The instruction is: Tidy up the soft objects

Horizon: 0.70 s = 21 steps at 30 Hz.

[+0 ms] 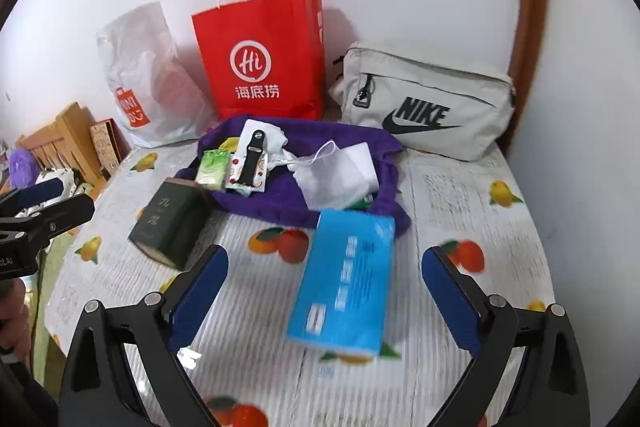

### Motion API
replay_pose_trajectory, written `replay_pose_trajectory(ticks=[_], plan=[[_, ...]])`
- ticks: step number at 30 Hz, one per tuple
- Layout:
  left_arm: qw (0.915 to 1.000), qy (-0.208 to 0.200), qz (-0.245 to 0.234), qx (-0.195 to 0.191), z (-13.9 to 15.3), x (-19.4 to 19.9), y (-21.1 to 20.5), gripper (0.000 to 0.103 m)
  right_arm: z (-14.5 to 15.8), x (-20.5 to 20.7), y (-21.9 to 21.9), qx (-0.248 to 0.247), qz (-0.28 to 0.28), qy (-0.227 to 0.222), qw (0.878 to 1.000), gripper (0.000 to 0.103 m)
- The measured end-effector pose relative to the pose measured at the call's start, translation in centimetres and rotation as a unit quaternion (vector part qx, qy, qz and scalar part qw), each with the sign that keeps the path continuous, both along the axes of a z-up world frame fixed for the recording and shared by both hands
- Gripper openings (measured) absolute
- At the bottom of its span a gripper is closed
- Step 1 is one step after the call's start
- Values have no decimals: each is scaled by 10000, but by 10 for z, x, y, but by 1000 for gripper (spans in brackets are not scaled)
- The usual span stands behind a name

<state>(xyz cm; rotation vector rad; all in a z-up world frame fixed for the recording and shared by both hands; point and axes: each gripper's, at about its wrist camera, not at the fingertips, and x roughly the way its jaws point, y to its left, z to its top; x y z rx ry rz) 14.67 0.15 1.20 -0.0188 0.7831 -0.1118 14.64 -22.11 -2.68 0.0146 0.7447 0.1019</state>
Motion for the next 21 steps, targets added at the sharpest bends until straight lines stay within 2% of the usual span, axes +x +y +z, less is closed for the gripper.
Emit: replay_pose_trajectory(ticks=[6, 11, 21], plan=[[9997, -221, 139, 40, 5, -57, 3, 101, 0, -59, -7, 305, -180, -96, 9993, 99], [9993, -280, 160, 182, 3, -93, 0, 101, -6, -93, -8, 251, -306, -16, 9992, 99], [9990, -371, 194, 165, 7, -132, -4, 101, 4, -145, -10, 264, -358, -253, 9987, 99]])
